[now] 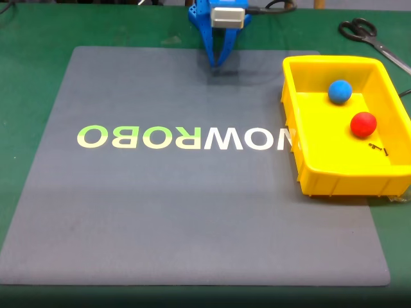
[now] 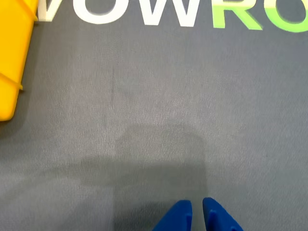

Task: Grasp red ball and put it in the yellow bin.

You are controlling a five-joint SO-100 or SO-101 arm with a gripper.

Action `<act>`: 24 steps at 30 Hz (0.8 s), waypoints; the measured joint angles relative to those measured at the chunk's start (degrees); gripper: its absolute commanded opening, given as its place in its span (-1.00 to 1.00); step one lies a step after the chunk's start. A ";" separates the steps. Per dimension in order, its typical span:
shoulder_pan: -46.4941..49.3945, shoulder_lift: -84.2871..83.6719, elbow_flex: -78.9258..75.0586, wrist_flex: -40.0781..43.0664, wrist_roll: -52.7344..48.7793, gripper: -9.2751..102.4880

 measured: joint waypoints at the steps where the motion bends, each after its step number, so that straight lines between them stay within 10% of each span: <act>1: 0.00 0.00 0.00 1.41 0.00 -0.83; 24: -2.02 0.00 0.00 11.51 3.16 -0.83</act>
